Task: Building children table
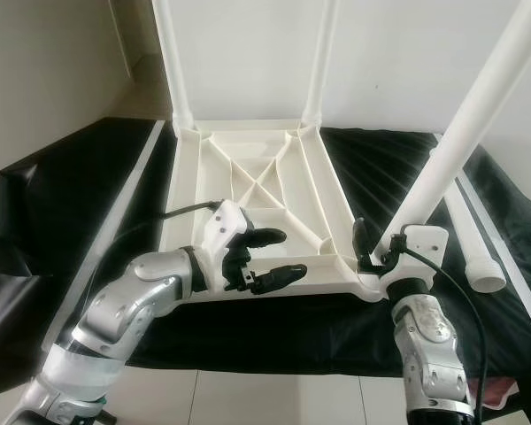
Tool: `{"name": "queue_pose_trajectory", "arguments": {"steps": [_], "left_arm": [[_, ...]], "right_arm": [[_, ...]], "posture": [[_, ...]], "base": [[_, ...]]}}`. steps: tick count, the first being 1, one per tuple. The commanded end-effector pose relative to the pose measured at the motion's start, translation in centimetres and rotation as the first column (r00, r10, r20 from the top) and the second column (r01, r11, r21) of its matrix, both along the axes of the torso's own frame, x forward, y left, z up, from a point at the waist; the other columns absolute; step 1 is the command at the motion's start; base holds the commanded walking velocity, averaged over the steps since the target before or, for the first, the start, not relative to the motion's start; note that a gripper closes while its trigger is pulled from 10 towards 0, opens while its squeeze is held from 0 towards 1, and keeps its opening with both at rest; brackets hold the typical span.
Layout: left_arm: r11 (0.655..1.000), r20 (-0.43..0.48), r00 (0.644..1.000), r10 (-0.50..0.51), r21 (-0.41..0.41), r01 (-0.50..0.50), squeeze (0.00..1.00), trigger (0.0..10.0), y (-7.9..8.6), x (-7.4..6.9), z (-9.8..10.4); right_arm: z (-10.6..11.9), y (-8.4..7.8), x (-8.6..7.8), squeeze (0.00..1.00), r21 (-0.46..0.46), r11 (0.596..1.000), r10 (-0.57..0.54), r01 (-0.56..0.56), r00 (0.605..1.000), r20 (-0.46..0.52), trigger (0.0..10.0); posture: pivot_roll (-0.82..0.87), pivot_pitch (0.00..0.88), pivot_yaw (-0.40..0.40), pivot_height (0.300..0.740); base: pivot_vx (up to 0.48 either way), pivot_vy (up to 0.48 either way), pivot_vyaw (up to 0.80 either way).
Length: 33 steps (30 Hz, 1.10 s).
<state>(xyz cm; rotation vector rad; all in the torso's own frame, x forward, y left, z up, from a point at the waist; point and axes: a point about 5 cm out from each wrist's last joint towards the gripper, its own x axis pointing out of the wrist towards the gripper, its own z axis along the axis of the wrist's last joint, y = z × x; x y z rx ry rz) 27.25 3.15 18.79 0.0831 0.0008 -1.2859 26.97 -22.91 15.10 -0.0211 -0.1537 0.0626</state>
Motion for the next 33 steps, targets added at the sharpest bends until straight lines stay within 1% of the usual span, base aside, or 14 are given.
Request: {"name": "queue_pose_trajectory", "arguments": {"steps": [1,5,6,7,8,10,12,13,15,22,23,24,25,33], "left_arm": [[1.0,0.006,1.0,-0.003,0.003,0.003,0.0,10.0,0.0,0.1,0.4],[1.0,0.007,1.0,-0.004,0.002,0.004,0.0,10.0,-0.1,0.2,0.5],[1.0,0.007,1.0,-0.006,0.002,0.006,0.0,10.0,-0.1,0.2,0.6],[1.0,0.007,1.0,-0.008,0.002,0.008,0.0,10.0,-0.2,0.2,0.6],[1.0,0.006,1.0,-0.009,0.002,0.009,0.0,10.0,-0.2,0.3,0.6],[1.0,0.004,1.0,-0.011,0.003,0.011,0.0,10.0,-0.3,0.3,0.6],[1.0,0.005,1.0,-0.012,0.003,0.012,0.0,10.0,-0.3,0.3,0.7],[1.0,0.006,1.0,-0.013,0.005,0.013,0.0,10.0,-0.3,0.3,0.7],[1.0,0.007,1.0,-0.014,0.006,0.014,0.0,10.0,-0.2,0.3,0.7],[1.0,0.0,1.0,-0.006,0.003,0.006,0.0,10.0,-0.2,0.3,0.7],[1.0,-0.002,1.0,-0.005,0.001,0.005,0.0,10.0,-0.1,0.2,0.8],[1.0,-0.002,1.0,-0.005,0.001,0.005,0.0,10.0,-0.1,0.2,0.8],[1.0,-0.005,1.0,-0.002,0.001,0.002,0.0,10.0,0.0,0.2,0.7],[1.0,-0.013,1.0,-0.003,-0.01,0.003,0.0,10.0,-0.4,0.2,0.8]], "right_arm": [[-0.4,-0.6,-0.2,0.0,-0.02,0.999,0.048,-0.048,0.998,-0.036,10.0],[-0.8,-1.2,-0.4,0.0,-0.065,0.989,0.129,-0.134,0.988,-0.081,10.0],[-0.9,-1.4,-0.5,0.0,-0.076,0.985,0.149,-0.156,0.984,-0.096,6.7],[-1.0,-1.6,-0.5,0.0,-0.082,0.982,0.159,-0.168,0.982,-0.105,6.7],[-1.1,-1.8,-0.5,0.0,-0.093,0.98,0.163,-0.173,0.98,-0.114,4.2],[-1.2,-1.9,-0.5,0.0,-0.1,0.979,0.164,-0.177,0.979,-0.119,4.2],[-1.3,-2.1,-0.6,0.0,-0.098,0.979,0.165,-0.178,0.978,-0.129,3.1],[-1.5,-2.2,-0.7,0.0,-0.102,0.978,0.17,-0.184,0.976,-0.138,1.0],[-1.7,-2.3,-0.9,0.0,-0.106,0.974,0.182,-0.198,0.972,-0.146,0.0],[-2.2,-2.6,-1.0,0.0,-0.089,0.976,0.181,-0.197,0.97,-0.164,0.0],[-2.3,-2.4,-1.1,0.0,-0.079,0.978,0.179,-0.194,0.97,-0.165,4.5],[-2.3,-2.4,-1.1,0.0,-0.079,0.978,0.179,-0.194,0.97,-0.165,4.5],[-2.5,-2.2,-1.1,0.0,-0.064,0.98,0.174,-0.187,0.971,-0.167,10.0],[-3.2,-1.4,-1.3,0.0,0.004,0.999,0.049,-0.049,0.988,-0.149,10.0]], "posture": [[-0.01,0.0,0.005,0.74],[-0.02,0.0,0.015,0.74],[-0.02,0.0,0.017,0.74],[-0.02,0.0,0.017,0.74],[-0.02,0.0,0.019,0.74],[-0.02,0.0,0.019,0.74],[-0.02,0.0,0.02,0.74],[-0.02,0.0,0.023,0.74],[-0.02,0.0,0.02,0.74],[-0.01,0.0,0.014,0.74],[-0.01,0.0,0.012,0.74],[-0.01,0.0,0.012,0.74],[-0.01,0.0,0.011,0.74],[-0.02,0.0,0.017,0.74]], "base": [[0.0,0.0,0.0],[0.0,0.0,0.0],[0.0,0.0,0.0],[0.0,0.0,0.0],[0.0,0.0,0.0],[0.0,0.0,0.0],[0.0,0.0,0.0],[0.0,0.0,0.0],[0.0,0.0,0.0],[0.0,0.0,0.0],[0.0,0.0,0.0],[0.0,0.0,0.0],[0.0,0.0,0.0],[0.0,0.0,0.0]]}}
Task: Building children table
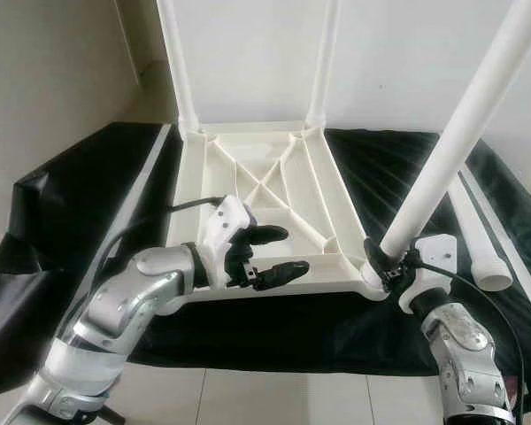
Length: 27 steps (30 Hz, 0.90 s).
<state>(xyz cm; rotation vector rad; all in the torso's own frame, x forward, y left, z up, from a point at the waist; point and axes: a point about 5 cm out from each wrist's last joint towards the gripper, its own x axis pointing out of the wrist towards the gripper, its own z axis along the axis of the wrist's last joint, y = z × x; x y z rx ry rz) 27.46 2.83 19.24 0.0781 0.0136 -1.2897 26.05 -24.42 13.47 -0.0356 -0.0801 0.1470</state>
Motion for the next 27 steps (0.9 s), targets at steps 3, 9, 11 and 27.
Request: {"name": "queue_pose_trajectory", "arguments": {"steps": [3,9,11,27], "left_arm": [[1.0,-0.006,1.0,-0.004,-0.023,0.004,0.0,10.0,-0.4,0.0,0.4],[1.0,-0.011,1.0,-0.014,-0.025,0.013,0.0,10.0,-0.8,-0.2,0.2],[1.0,-0.018,1.0,-0.011,-0.027,0.01,0.0,10.0,-0.7,-0.4,0.1],[1.0,-0.054,0.999,0.0,-0.01,-0.001,0.0,10.0,-0.4,-1.3,-0.9]], "right_arm": [[-1.9,0.6,-0.4,0.0,0.039,0.992,-0.116,0.119,0.99,-0.08,10.0],[-2.2,2.3,-0.2,0.0,0.092,0.947,-0.298,0.308,0.949,-0.104,10.0],[-2.4,3.0,-0.4,0.0,0.1,0.918,-0.371,0.384,0.921,-0.121,10.0],[-2.9,6.8,-0.6,0.0,0.118,0.764,-0.607,0.635,0.768,-0.204,10.0]], "posture": [[-0.02,0.0,0.016,0.74],[-0.02,0.0,0.008,0.74],[-0.01,0.0,0.0,0.74],[0.03,0.0,-0.02,0.74]], "base": [[0.0,0.0,0.0],[0.0,0.0,0.0],[0.0,0.0,0.0],[0.0,0.0,0.0]]}}
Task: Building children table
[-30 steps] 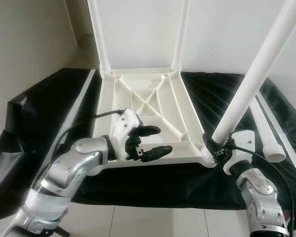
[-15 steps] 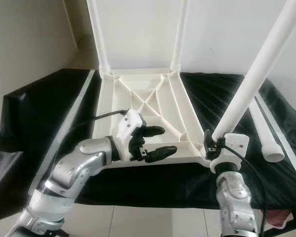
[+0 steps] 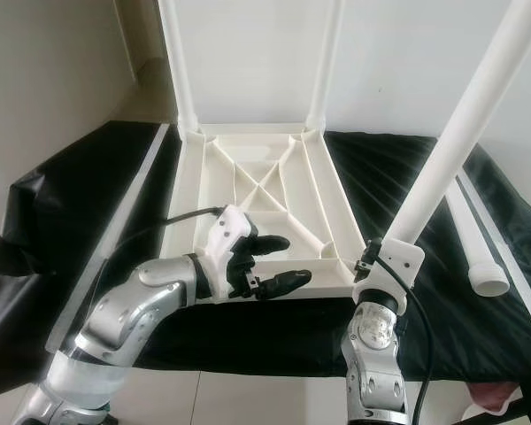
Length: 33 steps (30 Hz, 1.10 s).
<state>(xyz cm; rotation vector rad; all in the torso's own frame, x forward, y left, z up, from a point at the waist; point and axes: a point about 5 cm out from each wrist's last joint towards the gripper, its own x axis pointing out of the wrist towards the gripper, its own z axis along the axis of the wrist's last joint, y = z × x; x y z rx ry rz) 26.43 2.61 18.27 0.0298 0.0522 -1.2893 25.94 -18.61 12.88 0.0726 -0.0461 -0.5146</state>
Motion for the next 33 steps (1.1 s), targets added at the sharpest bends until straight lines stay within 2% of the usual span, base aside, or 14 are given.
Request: {"name": "queue_pose_trajectory", "arguments": {"steps": [1,2,6,7,9,10,21,22,23,24,27,29,31,33], "left_arm": [[1.0,0.002,1.0,-0.003,0.005,0.003,0.0,10.0,-0.2,-0.3,0.0],[1.0,0.003,1.0,0.002,0.002,-0.002,0.0,10.0,-0.2,-0.3,0.1],[1.0,-0.001,1.0,0.011,-0.002,-0.011,0.0,10.0,-0.3,-0.2,0.1],[1.0,-0.001,1.0,0.012,-0.002,-0.012,0.0,10.0,-0.3,-0.2,0.0],[1.0,-0.001,1.0,0.012,-0.002,-0.012,0.0,10.0,-0.3,-0.2,0.0],[1.0,-0.002,1.0,0.014,-0.002,-0.014,0.0,10.0,-0.3,-0.2,0.0],[1.0,0.004,1.0,0.019,-0.017,-0.018,0.0,10.0,-0.9,-0.1,0.2],[1.0,0.005,1.0,0.019,-0.019,-0.019,0.0,10.0,-0.9,-0.1,0.2],[1.0,0.005,1.0,0.019,-0.019,-0.019,0.0,10.0,-0.9,-0.1,0.2],[1.0,0.006,1.0,0.023,-0.021,-0.023,0.0,10.0,-0.9,0.0,0.2],[0.999,0.01,0.999,0.034,-0.02,-0.034,0.0,10.0,-1.0,0.3,0.2],[0.999,0.013,0.999,0.035,-0.014,-0.035,0.0,10.0,-1.0,0.3,0.1],[0.999,0.014,0.999,0.036,-0.012,-0.036,0.0,10.0,-1.0,0.4,0.1],[0.999,0.014,0.999,0.038,0.014,-0.038,0.0,10.0,-0.9,0.5,-0.7]], "right_arm": [[-1.8,0.9,-0.4,0.0,0.079,0.997,0.018,-0.013,0.998,-0.062,10.0],[-1.4,0.8,-0.4,0.0,0.046,0.999,0.02,-0.018,0.999,-0.047,10.0],[-1.1,0.9,-0.4,0.0,0.041,0.997,0.06,-0.059,0.998,-0.017,10.0],[-1.0,0.8,-0.3,0.84,0.042,0.997,0.068,-0.067,0.998,-0.013,10.0],[-1.0,0.8,-0.3,0.84,0.042,0.997,0.068,-0.067,0.998,-0.013,10.0],[-0.9,0.8,-0.3,1.0,0.033,0.997,0.07,-0.069,0.998,-0.012,10.0],[0.4,-0.6,0.3,0.98,-0.022,0.98,0.2,-0.199,0.978,0.051,10.0],[0.6,-1.0,0.4,0.22,-0.038,0.972,0.236,-0.234,0.97,0.058,10.0],[0.6,-1.0,0.4,0.22,-0.038,0.972,0.236,-0.234,0.97,0.058,10.0],[0.9,-1.8,0.7,0.0,-0.074,0.952,0.301,-0.297,0.952,0.057,10.0],[1.4,-3.3,1.3,0.0,-0.113,0.904,0.418,-0.411,0.907,0.046,10.0],[1.5,-3.5,1.4,0.0,-0.143,0.878,0.465,-0.456,0.885,0.033,10.0],[1.5,-3.6,1.4,0.0,-0.151,0.87,0.479,-0.469,0.878,0.029,10.0],[1.6,-4.0,1.5,0.0,-0.167,0.835,0.533,-0.524,0.846,0.01,10.0]], "posture": [[0.03,0.0,-0.022,0.74],[0.03,0.0,-0.022,0.74],[0.03,0.0,-0.027,0.74],[0.03,0.0,-0.027,0.74],[0.03,0.0,-0.027,0.74],[0.02,0.0,-0.029,0.74],[0.01,0.0,-0.043,0.74],[0.01,0.0,-0.046,0.74],[0.01,0.0,-0.046,0.74],[0.01,0.0,-0.047,0.74],[0.01,0.0,-0.045,0.74],[0.01,0.0,-0.043,0.74],[0.01,0.0,-0.043,0.74],[0.02,0.0,-0.044,0.74]], "base": [[0.0,0.0,0.0],[0.0,0.0,0.0],[0.0,0.0,0.0],[0.0,0.0,0.0],[0.0,0.0,0.0],[0.0,0.0,0.0],[0.0,0.0,0.0],[0.0,0.0,0.0],[0.0,0.0,0.0],[0.0,0.0,0.0],[0.0,0.0,0.0],[0.0,0.0,0.0],[0.0,0.0,0.0],[0.0,0.0,0.0]]}}
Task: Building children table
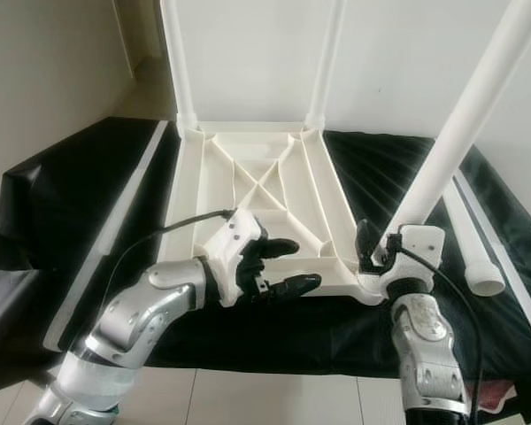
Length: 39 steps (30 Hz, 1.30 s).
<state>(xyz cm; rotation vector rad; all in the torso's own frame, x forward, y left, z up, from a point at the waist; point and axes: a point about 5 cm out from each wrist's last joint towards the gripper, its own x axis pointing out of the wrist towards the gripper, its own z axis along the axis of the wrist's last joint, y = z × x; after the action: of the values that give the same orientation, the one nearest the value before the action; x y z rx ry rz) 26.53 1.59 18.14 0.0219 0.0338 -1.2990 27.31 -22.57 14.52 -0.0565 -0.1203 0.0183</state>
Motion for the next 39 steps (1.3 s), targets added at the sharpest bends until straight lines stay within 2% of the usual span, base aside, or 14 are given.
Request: {"name": "queue_pose_trajectory", "arguments": {"steps": [1,3,6,9,10,12,13,16,17,25,31,32,33,39], "left_arm": [[0.998,0.005,0.999,0.048,0.031,-0.048,0.0,10.0,0.1,0.4,-0.5],[0.998,0.005,0.999,0.049,0.038,-0.049,0.0,10.0,0.2,0.4,-0.8],[0.993,0.01,0.997,0.07,0.09,-0.071,0.0,10.0,0.8,0.8,-1.7],[0.993,0.01,0.997,0.071,0.093,-0.072,0.0,10.0,0.8,0.8,-1.7],[0.994,0.01,0.998,0.065,0.091,-0.066,0.0,10.0,0.7,0.8,-1.7],[0.994,0.01,0.998,0.064,0.091,-0.064,0.0,10.0,0.7,0.8,-1.7],[0.995,0.009,0.999,0.053,0.089,-0.054,0.0,10.0,0.5,0.7,-1.6],[0.995,0.008,0.999,0.05,0.087,-0.051,0.0,10.0,0.5,0.6,-1.6],[0.995,0.01,0.999,0.045,0.085,-0.045,0.0,10.0,0.4,0.6,-1.6],[0.995,0.012,0.999,0.042,0.085,-0.043,0.0,10.0,0.4,0.6,-1.7],[0.996,0.005,0.999,0.046,0.083,-0.046,0.0,10.0,0.4,0.4,-1.8],[0.996,0.003,0.999,0.046,0.081,-0.046,0.0,10.0,0.4,0.4,-1.8],[0.996,0.0,0.999,0.046,0.079,-0.046,0.0,10.0,0.3,0.3,-1.9],[0.996,0.0,0.999,0.048,0.077,-0.048,0.0,10.0,0.3,0.2,-1.9]], "right_arm": [[0.0,-0.1,0.1,0.0,-0.003,0.999,0.033,-0.033,0.999,-0.004,10.0],[0.0,-0.2,0.2,0.0,-0.008,0.999,0.051,-0.051,0.999,-0.006,10.0],[0.0,-0.8,0.1,0.0,-0.038,0.982,0.184,-0.185,0.982,-0.044,10.0],[0.0,-0.9,0.0,0.0,-0.056,0.973,0.219,-0.222,0.974,-0.055,10.0],[-0.2,-1.1,-0.1,0.0,-0.087,0.953,0.282,-0.289,0.956,-0.084,10.0],[-0.2,-1.2,-0.1,0.0,-0.093,0.949,0.295,-0.303,0.951,-0.091,10.0],[-0.3,-1.8,0.0,0.0,-0.115,0.94,0.309,-0.322,0.944,-0.116,5.8],[-0.4,-2.0,0.0,0.0,-0.122,0.938,0.309,-0.324,0.943,-0.123,5.8],[-0.7,-2.4,0.0,0.0,-0.12,0.936,0.312,-0.33,0.939,-0.148,0.0],[-1.2,-2.9,-0.1,0.0,-0.123,0.931,0.322,-0.345,0.931,-0.173,0.0],[-1.6,-3.0,-0.1,0.0,-0.084,0.941,0.31,-0.329,0.934,-0.18,0.0],[-1.7,-3.0,-0.2,0.0,-0.08,0.944,0.302,-0.32,0.935,-0.185,2.9],[-1.9,-2.9,-0.3,0.0,-0.07,0.948,0.293,-0.311,0.937,-0.187,10.0],[-2.4,-2.6,-0.6,0.0,-0.035,0.963,0.258,-0.269,0.948,-0.186,10.0]], "posture": [[0.02,0.0,-0.044,0.74],[0.02,0.0,-0.044,0.74],[0.01,0.0,-0.032,0.74],[0.01,0.0,-0.032,0.74],[0.0,0.0,-0.026,0.74],[0.0,0.0,-0.022,0.74],[0.0,0.0,-0.019,0.74],[0.0,0.0,-0.019,0.74],[-0.01,0.0,-0.018,0.74],[0.0,0.0,-0.023,0.74],[-0.01,0.0,-0.027,0.74],[-0.01,0.0,-0.027,0.74],[-0.01,0.0,-0.029,0.74],[-0.01,0.0,-0.031,0.74]], "base": [[0.0,0.0,0.0],[0.0,0.0,0.0],[0.0,0.0,0.0],[0.0,0.0,0.0],[0.0,0.0,0.0],[0.0,0.0,0.0],[0.0,0.0,0.0],[0.0,0.0,0.0],[0.0,0.0,0.0],[0.0,0.0,0.0],[0.0,0.0,0.0],[0.0,0.0,0.0],[0.0,0.0,0.0],[0.0,0.0,0.0]]}}
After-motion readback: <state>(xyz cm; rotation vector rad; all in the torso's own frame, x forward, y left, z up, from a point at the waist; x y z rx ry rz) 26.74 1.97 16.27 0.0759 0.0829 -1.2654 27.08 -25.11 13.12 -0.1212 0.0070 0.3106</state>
